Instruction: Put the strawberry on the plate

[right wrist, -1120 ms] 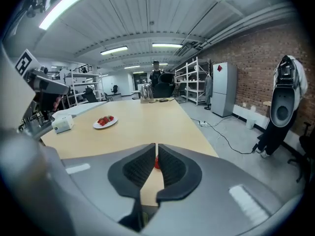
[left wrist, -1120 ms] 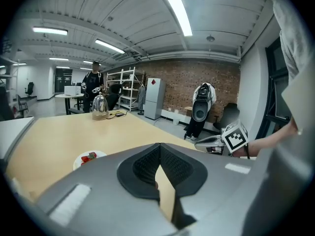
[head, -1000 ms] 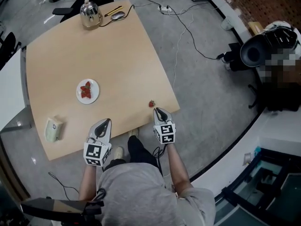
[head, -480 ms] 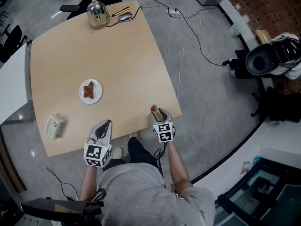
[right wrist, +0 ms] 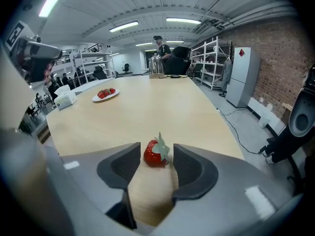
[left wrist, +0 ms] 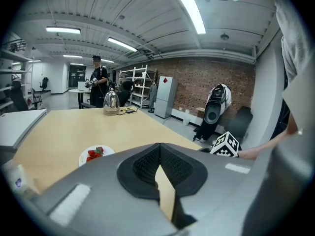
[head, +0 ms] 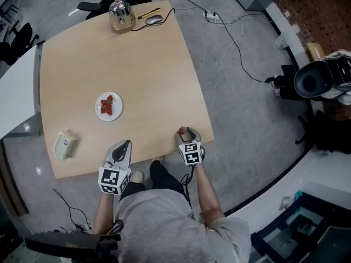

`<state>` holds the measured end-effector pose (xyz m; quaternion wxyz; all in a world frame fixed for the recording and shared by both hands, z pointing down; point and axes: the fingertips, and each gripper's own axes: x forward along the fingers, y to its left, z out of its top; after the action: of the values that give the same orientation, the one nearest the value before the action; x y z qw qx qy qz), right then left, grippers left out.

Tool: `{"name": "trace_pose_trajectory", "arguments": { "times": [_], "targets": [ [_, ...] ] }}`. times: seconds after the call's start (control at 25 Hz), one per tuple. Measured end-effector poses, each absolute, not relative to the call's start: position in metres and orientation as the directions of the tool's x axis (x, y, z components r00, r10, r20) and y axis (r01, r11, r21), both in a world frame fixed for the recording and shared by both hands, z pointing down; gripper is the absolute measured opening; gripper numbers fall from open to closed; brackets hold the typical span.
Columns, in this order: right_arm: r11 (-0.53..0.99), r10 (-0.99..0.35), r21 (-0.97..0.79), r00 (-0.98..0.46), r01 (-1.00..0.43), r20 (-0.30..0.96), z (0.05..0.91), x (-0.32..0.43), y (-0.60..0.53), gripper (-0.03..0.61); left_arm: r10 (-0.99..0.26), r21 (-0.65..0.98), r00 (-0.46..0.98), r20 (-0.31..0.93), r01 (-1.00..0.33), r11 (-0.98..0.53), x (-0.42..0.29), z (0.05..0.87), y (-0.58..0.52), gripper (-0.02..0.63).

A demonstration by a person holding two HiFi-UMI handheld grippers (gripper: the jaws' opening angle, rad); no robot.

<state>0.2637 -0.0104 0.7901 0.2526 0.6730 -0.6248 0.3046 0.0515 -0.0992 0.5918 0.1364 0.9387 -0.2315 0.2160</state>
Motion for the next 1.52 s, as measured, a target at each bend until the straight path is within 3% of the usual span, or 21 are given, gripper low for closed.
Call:
{"name": "trace_pose_trajectory", "arguments": {
  "times": [0.12,0.28,0.88,1.52],
  "targets": [
    [-0.075,-0.683,-0.03,0.03,-0.997,0.73,0.795,0.265,-0.014,0.212,-0.382,0.154,0.796,0.47,-0.5,-0.852,0.052,0.593,-0.101,0.02],
    [-0.077,-0.676,-0.021,0.037,-0.997,0.736,0.792,0.266,-0.014,0.161,-0.385,0.151,0.793,0.472,-0.503,-0.851,0.054,0.592,-0.102,0.02],
    [-0.119,-0.743,-0.033,0.067,-0.992,0.665,0.763,0.28,-0.023,0.155,-0.402,0.144,0.795,0.454,-0.511,-0.848,0.055,0.586,-0.104,0.02],
    [-0.056,-0.835,-0.092,-0.004,-0.994,0.551,0.694,0.251,-0.05,0.152,-0.502,0.119,0.764,0.406,-0.589,-0.8,0.033,0.573,-0.111,0.02]
  ]
}}
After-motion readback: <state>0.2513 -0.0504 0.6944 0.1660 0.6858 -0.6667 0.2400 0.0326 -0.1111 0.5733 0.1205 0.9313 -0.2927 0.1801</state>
